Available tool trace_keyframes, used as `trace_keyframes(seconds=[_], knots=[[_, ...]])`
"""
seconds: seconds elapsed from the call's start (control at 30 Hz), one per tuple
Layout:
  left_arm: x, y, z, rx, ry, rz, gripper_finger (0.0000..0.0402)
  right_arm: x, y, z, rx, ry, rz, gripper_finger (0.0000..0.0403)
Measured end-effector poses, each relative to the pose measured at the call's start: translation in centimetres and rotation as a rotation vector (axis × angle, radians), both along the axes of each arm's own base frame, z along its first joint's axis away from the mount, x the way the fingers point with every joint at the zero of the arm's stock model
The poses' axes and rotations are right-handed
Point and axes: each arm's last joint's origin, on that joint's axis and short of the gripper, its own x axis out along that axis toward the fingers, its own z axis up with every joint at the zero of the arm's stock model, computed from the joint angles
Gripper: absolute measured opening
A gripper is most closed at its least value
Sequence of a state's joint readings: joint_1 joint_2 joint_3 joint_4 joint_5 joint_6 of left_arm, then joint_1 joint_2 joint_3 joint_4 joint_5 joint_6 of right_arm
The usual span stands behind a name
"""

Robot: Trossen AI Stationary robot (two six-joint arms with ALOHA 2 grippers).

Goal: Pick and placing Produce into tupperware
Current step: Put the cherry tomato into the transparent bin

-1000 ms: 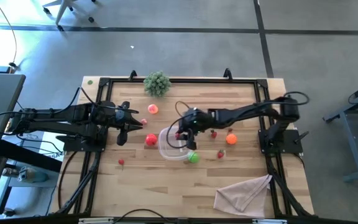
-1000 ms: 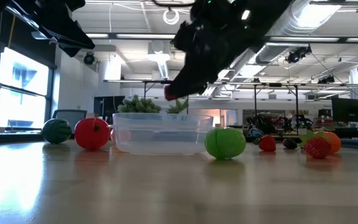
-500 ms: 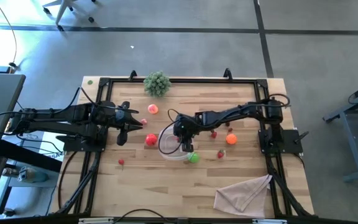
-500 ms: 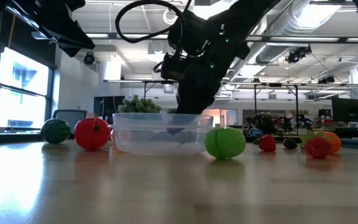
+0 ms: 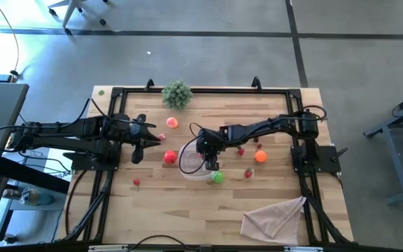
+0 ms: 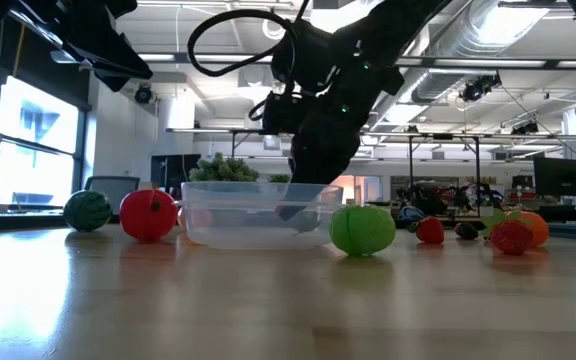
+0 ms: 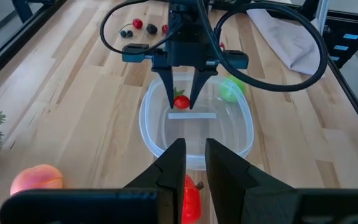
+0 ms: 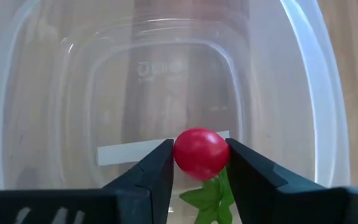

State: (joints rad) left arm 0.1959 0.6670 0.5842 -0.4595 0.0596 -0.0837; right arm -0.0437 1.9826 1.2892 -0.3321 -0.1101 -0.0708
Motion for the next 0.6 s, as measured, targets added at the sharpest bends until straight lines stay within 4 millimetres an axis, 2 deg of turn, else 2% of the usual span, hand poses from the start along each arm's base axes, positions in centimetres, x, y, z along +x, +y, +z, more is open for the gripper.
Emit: trace_keyframes(seconds=[0.6], knots=[[0.0, 0.0, 0.0, 0.0, 0.0, 0.0, 0.0051, -0.07, 0.02, 0.15, 0.006, -0.001, -0.007, 0.018]])
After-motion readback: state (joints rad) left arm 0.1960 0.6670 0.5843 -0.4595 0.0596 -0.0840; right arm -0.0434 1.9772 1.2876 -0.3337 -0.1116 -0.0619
